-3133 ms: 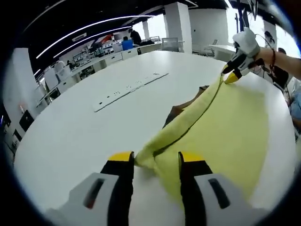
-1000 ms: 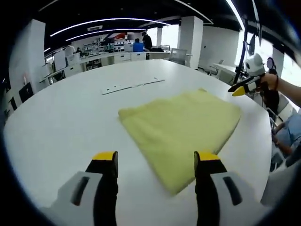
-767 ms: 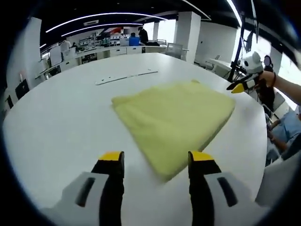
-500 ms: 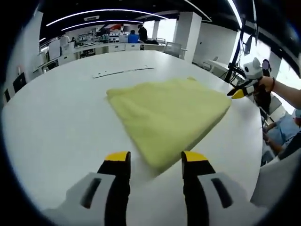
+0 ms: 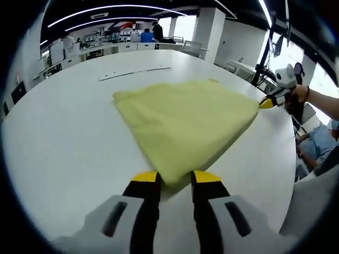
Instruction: Fold the garment on the visible template until the final outline fits inside the template.
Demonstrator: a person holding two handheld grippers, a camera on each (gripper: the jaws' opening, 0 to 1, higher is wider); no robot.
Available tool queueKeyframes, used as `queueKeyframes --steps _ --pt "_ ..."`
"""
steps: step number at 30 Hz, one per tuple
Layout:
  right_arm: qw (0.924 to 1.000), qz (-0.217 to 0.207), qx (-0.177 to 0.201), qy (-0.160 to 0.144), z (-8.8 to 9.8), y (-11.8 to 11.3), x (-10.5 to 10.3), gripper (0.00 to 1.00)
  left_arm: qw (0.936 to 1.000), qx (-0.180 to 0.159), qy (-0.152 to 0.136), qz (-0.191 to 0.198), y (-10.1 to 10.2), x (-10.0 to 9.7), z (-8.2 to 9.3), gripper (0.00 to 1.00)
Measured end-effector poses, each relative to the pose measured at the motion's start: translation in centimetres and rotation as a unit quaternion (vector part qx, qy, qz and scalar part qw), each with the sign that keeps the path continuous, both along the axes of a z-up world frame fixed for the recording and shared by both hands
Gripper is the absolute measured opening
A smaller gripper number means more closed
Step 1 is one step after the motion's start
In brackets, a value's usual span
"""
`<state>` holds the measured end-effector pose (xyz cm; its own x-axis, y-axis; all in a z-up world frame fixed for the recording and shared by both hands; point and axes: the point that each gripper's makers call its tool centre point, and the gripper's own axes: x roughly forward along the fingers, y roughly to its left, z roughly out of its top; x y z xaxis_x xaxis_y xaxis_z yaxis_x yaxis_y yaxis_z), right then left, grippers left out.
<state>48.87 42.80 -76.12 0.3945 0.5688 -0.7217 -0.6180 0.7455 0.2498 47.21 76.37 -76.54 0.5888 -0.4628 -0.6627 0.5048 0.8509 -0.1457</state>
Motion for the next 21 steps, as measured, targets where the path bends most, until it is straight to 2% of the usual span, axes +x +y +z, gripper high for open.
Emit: queueKeyframes --steps 5,10,21 --pt "1.0000 -0.001 0.000 0.000 -0.3 -0.3 0.4 0.00 1.0000 -0.006 0.003 0.001 -0.1 -0.1 0.1 0.09" --pt "0.9998 0.014 -0.014 -0.010 -0.4 -0.4 0.5 0.00 0.9999 -0.005 0.011 0.006 0.0 -0.3 -0.1 0.04" --pt "0.9994 0.018 -0.019 -0.022 0.1 -0.7 0.0 0.00 0.9998 -0.008 0.012 0.016 0.0 -1.1 0.1 0.02"
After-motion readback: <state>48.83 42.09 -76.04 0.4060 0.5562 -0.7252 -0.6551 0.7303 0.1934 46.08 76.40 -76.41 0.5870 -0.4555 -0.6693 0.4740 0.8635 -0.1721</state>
